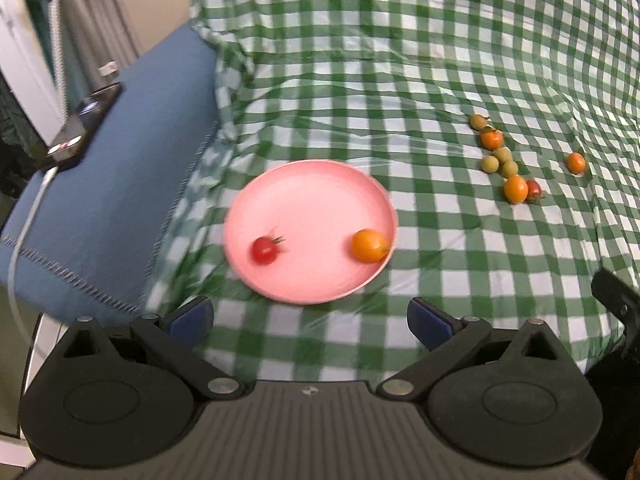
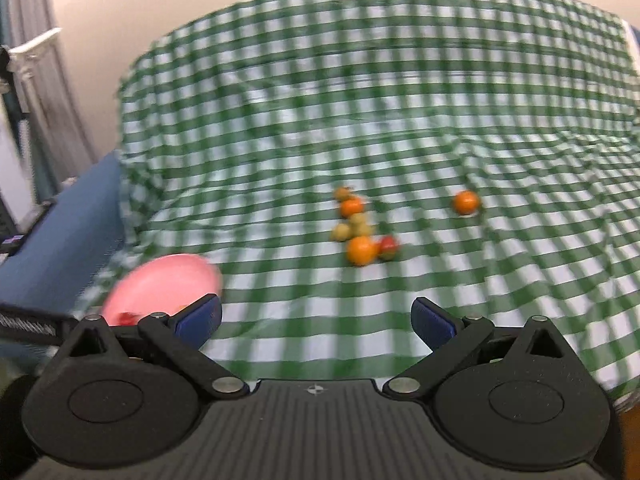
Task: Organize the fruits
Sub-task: 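Grasp an orange with the left tool while the right tool grasps a tangerine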
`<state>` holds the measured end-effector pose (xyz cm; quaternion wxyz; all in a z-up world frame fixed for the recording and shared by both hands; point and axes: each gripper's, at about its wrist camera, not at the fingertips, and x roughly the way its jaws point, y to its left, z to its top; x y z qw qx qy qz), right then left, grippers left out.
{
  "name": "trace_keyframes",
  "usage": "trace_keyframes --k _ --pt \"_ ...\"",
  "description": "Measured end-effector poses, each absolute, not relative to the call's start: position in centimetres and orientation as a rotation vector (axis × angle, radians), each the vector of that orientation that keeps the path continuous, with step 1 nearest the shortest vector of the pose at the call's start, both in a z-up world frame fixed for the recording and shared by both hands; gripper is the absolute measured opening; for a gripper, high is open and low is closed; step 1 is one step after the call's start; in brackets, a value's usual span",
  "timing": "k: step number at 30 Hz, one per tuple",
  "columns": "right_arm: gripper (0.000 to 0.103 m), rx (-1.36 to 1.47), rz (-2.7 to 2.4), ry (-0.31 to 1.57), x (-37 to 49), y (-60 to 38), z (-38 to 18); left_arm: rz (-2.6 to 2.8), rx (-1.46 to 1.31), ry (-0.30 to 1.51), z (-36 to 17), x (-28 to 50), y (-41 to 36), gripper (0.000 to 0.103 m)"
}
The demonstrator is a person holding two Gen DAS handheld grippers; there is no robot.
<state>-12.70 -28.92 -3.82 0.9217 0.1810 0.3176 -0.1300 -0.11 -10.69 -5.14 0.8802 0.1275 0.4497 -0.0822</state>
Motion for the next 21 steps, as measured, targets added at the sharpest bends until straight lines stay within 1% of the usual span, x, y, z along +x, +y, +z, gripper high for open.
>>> trace_keyframes --k 8,16,19,21 --pt "0.100 0.368 -0.387 0.664 -10.4 -36.7 -7.1 -0.238 0.233 1.025 -7.1 6.2 -18.3 0.103" --pt "0.100 0.296 -0.408 0.677 -3.8 -45.3 -11.7 -0.306 0.217 1.121 -11.3 12.4 -28.1 0.103" --pt "0.095 0.289 -0.387 0.671 -1.1 -48.1 -13.8 -0.326 0.217 1.158 -13.4 14.3 -31.5 0.103" --pt "0.090 0.288 -0.367 0.678 0.9 -49.9 -15.2 -0.341 0.206 1.184 -14.5 15.4 -33.2 0.103"
